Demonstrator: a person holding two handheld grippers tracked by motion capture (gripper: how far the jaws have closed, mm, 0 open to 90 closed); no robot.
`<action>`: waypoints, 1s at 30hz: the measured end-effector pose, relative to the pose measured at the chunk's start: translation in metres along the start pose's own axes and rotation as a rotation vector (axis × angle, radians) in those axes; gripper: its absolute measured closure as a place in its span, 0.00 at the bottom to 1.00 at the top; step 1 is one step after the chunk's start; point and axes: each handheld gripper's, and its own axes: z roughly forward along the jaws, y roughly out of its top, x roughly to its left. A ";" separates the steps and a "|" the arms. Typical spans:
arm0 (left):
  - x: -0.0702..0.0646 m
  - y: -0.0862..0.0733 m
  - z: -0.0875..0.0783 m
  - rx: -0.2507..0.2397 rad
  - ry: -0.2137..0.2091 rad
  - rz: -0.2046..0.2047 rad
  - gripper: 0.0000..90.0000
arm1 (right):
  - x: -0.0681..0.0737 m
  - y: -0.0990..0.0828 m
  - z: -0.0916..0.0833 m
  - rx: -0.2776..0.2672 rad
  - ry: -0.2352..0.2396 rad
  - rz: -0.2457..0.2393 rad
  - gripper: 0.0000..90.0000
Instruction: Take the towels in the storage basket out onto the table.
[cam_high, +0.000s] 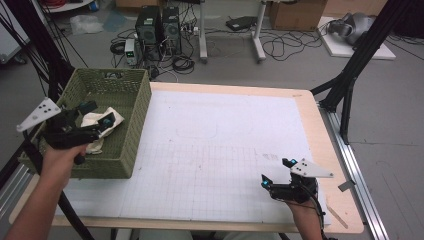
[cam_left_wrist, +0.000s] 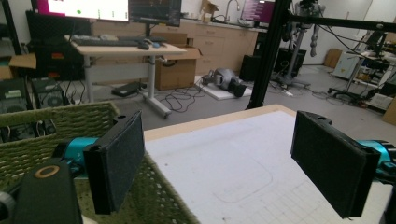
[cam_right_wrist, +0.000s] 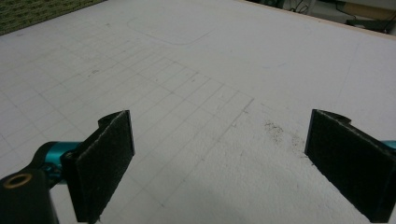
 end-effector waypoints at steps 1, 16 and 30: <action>0.006 0.002 0.001 0.006 0.007 -0.008 0.20 | 0.000 0.000 0.000 0.000 0.000 0.000 0.08; 0.069 -0.019 0.034 0.256 0.174 -0.067 0.19 | -0.001 -0.001 -0.001 0.002 -0.009 -0.008 0.08; 0.087 -0.049 0.069 0.527 0.257 -0.043 0.23 | 0.001 -0.002 -0.002 0.002 0.007 -0.035 0.08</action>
